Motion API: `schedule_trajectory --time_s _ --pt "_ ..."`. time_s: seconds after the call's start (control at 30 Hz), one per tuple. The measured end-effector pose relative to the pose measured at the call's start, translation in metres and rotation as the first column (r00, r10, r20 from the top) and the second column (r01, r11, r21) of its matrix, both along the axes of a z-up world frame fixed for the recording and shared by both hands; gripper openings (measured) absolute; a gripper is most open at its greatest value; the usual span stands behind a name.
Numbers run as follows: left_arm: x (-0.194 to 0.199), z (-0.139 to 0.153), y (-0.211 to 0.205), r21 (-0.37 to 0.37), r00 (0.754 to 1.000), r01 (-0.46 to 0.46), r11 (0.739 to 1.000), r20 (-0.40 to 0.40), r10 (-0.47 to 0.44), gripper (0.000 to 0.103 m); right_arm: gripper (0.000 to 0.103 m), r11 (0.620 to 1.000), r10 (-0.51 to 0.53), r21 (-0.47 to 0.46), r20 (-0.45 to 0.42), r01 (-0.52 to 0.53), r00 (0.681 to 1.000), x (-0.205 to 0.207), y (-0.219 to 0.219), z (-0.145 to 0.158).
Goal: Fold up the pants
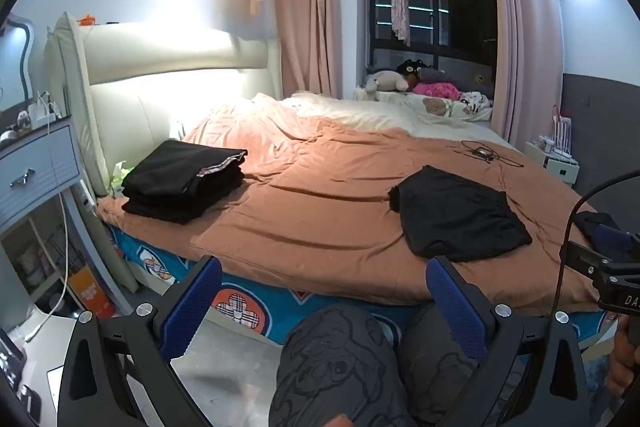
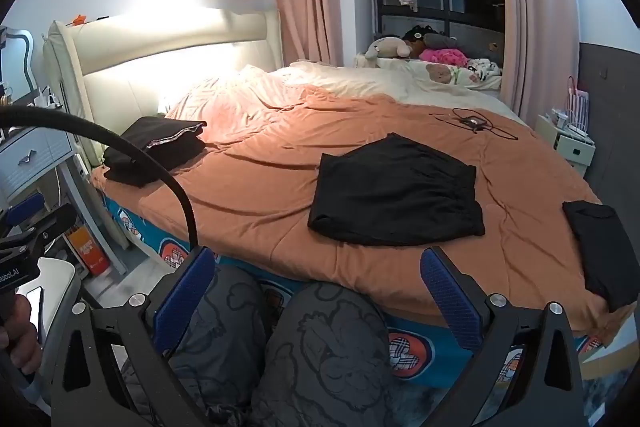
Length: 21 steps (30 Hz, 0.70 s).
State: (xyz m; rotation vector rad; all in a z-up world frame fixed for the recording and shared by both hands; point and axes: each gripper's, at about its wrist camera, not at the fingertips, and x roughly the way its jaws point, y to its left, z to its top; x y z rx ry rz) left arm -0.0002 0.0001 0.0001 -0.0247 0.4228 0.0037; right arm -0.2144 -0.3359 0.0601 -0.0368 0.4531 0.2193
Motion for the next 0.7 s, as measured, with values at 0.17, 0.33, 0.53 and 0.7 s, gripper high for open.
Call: schedule_trajectory --time_s 0.17,0.33,0.53,0.7 --pt "-0.003 0.0 -0.002 0.01 1.0 -0.011 1.0 0.019 0.011 0.102 0.103 1.0 -0.004 0.008 -0.003 0.004 1.0 -0.001 -0.001 0.001" --pt "-0.002 -0.004 -0.015 0.014 1.0 -0.004 1.0 0.015 0.004 0.102 0.103 1.0 0.002 0.005 0.004 -0.002 1.0 0.0 -0.002 0.001" --pt "0.0 -0.005 -0.007 0.0 1.0 0.006 1.0 0.002 -0.006 0.102 0.103 1.0 0.016 0.011 -0.008 -0.016 1.0 0.001 0.0 0.0" --pt "-0.001 -0.004 -0.003 -0.006 1.0 0.011 1.0 0.003 -0.011 0.102 0.103 1.0 0.016 0.011 -0.01 -0.016 1.0 0.001 -0.001 0.001"
